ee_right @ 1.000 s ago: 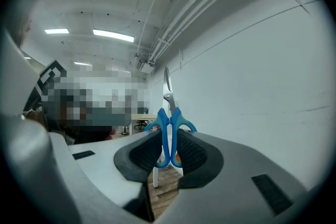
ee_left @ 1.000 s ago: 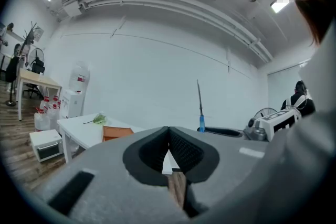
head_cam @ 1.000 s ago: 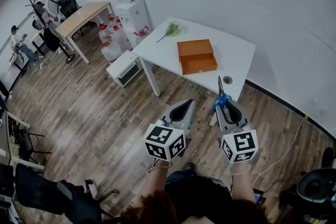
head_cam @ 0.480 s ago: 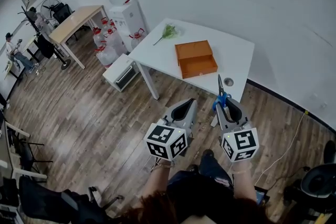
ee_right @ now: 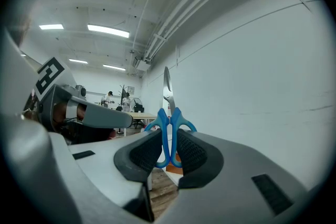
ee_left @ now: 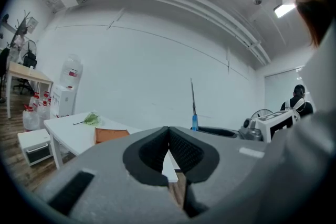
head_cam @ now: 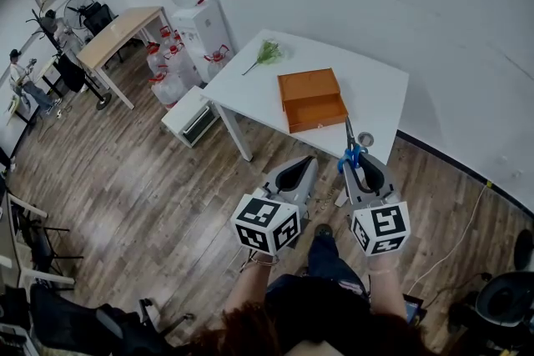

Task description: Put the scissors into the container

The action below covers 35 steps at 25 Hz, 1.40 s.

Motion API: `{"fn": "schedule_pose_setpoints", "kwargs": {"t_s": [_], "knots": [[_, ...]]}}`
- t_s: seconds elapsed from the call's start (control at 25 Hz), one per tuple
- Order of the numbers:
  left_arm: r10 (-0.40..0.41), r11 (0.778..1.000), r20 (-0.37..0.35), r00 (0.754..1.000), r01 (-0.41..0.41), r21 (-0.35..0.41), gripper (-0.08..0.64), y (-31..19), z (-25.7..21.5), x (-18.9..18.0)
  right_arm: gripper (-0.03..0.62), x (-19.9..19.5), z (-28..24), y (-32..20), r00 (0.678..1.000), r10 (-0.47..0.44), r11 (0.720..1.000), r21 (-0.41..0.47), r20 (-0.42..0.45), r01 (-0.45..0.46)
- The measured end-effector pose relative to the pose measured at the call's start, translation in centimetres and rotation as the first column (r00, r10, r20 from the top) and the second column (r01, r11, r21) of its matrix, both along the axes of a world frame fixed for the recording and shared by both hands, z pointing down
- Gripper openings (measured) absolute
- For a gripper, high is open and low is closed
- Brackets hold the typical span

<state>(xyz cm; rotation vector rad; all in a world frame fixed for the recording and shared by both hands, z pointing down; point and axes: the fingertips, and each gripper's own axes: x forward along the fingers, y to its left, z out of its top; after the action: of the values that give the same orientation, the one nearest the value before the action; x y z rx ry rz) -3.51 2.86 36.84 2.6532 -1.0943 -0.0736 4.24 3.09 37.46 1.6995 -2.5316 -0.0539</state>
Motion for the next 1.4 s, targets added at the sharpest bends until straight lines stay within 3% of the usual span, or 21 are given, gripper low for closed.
{"fn": "schedule_pose_setpoints", "kwargs": {"t_s": [0.64,1.04,1.4], "knots": [[-0.02,1.0,0.013,1.0,0.02,-0.011,0.015,-10.6,-0.1,3.7,0.08,3.2,0.0,-10.7,0.999,-0.044,0.999,-0.002,-0.009,0.044],[-0.085,0.996,0.019,0.996,0.086,-0.02,0.015,-16.9,-0.3,5.0,0.08,4.5,-0.1,-17.8,0.994,-0.108,0.994,-0.002,-0.029,0.108],[-0.139,0.99,0.03,0.99,0.14,-0.034,0.015,-19.5,0.1,4.8,0.08,4.4,1.0,-21.6,0.984,-0.161,0.987,-0.028,-0.083,0.159]]}}
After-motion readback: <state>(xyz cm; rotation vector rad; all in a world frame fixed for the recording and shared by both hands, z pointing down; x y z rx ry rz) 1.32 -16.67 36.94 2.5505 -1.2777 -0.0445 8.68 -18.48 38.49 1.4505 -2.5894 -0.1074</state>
